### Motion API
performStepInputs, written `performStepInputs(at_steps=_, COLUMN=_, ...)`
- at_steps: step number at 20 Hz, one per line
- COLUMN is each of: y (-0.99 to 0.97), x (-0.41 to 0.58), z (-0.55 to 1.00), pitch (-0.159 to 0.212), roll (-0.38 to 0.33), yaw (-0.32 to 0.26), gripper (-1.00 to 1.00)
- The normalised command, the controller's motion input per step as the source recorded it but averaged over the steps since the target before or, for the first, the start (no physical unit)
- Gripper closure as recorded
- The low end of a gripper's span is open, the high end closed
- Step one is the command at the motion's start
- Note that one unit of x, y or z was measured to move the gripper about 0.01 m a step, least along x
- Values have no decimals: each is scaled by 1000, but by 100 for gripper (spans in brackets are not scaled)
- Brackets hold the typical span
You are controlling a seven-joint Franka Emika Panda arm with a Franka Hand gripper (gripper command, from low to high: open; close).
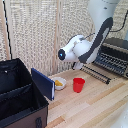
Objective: Gently stretch your hand towards the oven tray's handle, obtaining a firm grip, and draw it cautiously out of the oven. Transition your grip to the hot dog bowl, gingerly seizing the edge, and elevate it from the surface. Hover the bowl over the tray, delicately lower it, and temper your grip, establishing the bowl's equilibrium.
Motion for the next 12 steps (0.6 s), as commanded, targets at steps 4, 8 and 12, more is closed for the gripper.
performStepInputs(at_steps=4, y=-675, x=54, z=4, pitch=0, roll=-11, yaw=-15, gripper=-100)
performStepInputs(at_steps=8, y=-702, x=56, z=0, pitch=-8, roll=9, yaw=-72, gripper=-100)
performStepInputs(at_steps=12, y=-731, x=73, z=0, pitch=-13, roll=45, yaw=-78, gripper=-100)
